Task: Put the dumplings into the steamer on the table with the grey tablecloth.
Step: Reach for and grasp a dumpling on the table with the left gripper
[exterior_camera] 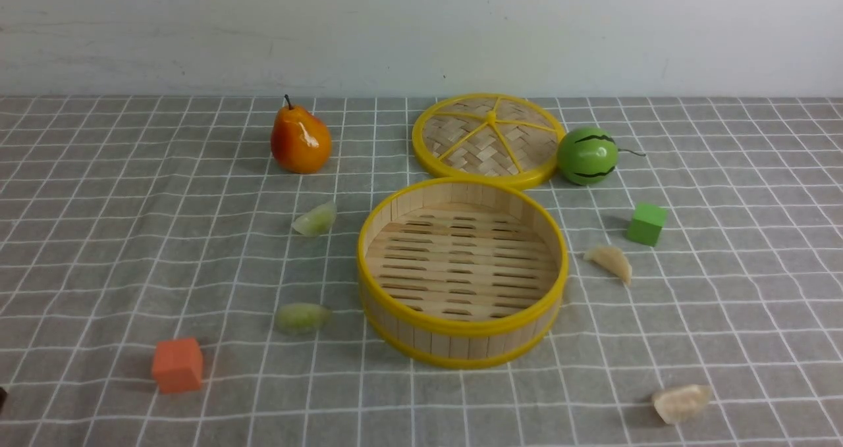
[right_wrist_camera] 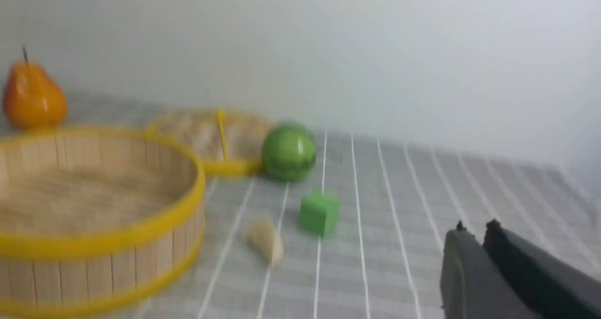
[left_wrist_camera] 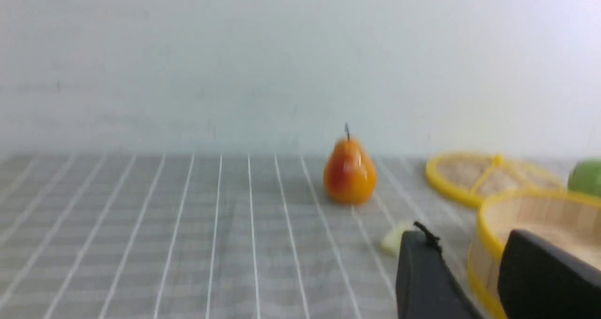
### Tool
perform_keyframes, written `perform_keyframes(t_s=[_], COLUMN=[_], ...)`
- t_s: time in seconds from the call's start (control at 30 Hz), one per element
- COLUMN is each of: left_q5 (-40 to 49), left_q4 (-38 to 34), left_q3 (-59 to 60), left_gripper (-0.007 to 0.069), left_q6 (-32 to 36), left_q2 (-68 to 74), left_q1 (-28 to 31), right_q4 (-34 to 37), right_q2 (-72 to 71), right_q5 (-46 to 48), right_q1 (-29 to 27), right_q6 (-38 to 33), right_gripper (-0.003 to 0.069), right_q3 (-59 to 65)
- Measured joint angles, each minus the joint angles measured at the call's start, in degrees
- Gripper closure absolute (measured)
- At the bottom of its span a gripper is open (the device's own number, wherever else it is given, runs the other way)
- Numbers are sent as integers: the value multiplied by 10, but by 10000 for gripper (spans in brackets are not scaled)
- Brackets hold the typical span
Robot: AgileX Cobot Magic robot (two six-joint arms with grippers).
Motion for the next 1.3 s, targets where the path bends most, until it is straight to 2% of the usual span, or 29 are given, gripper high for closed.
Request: perform_keyframes(t_s=[0.17,0.27,0.33,0.37,0.4,0.43,0.47,0.5,0.53,0.6,0.63,0.67,0.7,0.73,0.77,0.83,0.87,0.97,1.07,1.17,1.3], left_q5=[-159,-236,-293,-298,-339,-350,-355,-355,-318,-242,-231,-127,-97,17,17,181,216,284,282,287,397], left_q4=[0,0,1,2,2,2,2,2,10,21,23,39,45,70,70,109,116,139,136,99,24], left_q3=[0,0,0,0,0,0,-10,-10,-53,-123,-133,-213,-233,-308,-308,-394,-405,-434,-442,-468,-574], left_gripper=[387,387,387,387,387,387,387,387,387,387,387,387,387,387,387,387,387,387,387,387,387], left_q6=[0,-11,-69,-77,-152,-180,-237,-237,-280,-297,-299,-307,-308,-309,-309,-309,-309,-314,-315,-312,-219], left_q2=[0,0,0,0,0,0,0,0,1,20,23,71,85,139,147,262,297,426,536,663,799], left_q1=[0,0,0,0,0,0,0,0,0,0,0,0,0,0,0,0,0,0,0,-5,-43], right_q4=[-2,-2,-2,-2,-2,-2,-2,-2,-2,-1,-1,-2,-3,-10,-11,-34,-40,-57,-46,-6,43], right_q2=[0,0,0,0,0,0,0,0,1,12,14,43,58,96,96,186,211,302,365,422,489], right_q5=[-198,-254,-254,-253,-250,-248,-233,-233,-195,-148,-142,-96,-84,-42,-37,32,43,89,145,240,365], right_q1=[0,0,0,0,0,0,0,0,0,0,0,0,0,0,0,0,0,0,2,16,46], right_q6=[39,69,102,106,138,150,174,174,190,193,193,187,183,168,166,127,119,94,89,87,42], right_gripper=[593,589,586,586,587,590,601,604,643,660,660,661,661,661,661,661,661,661,660,660,661], right_q3=[0,0,0,0,0,-2,-12,-14,-49,-90,-96,-140,-156,-188,-188,-227,-232,-235,-236,-254,-295])
